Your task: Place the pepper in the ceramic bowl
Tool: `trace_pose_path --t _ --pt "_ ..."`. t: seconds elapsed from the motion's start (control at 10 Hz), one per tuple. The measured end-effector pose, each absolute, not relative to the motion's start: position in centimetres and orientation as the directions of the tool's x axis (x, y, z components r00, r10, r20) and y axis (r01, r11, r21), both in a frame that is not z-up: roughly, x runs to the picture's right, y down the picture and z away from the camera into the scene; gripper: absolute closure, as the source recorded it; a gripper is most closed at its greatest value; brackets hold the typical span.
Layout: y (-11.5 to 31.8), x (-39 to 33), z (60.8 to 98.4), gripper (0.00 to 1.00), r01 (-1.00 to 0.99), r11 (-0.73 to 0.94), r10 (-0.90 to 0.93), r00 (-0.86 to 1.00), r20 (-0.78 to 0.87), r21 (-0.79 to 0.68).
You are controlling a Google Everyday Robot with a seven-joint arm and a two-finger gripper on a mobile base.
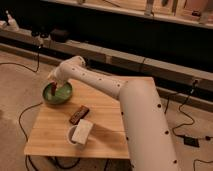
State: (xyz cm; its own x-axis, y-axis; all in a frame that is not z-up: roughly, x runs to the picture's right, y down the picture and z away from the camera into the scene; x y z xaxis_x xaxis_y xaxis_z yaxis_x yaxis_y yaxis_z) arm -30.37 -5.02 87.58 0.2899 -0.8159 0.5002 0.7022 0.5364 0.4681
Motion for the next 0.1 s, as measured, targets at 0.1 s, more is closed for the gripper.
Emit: trace_pose_path --t 0.1 --pt "-5.04 -30.32 87.59 0.20 0.702 0.536 -0.816 0.290 0.500 0.468"
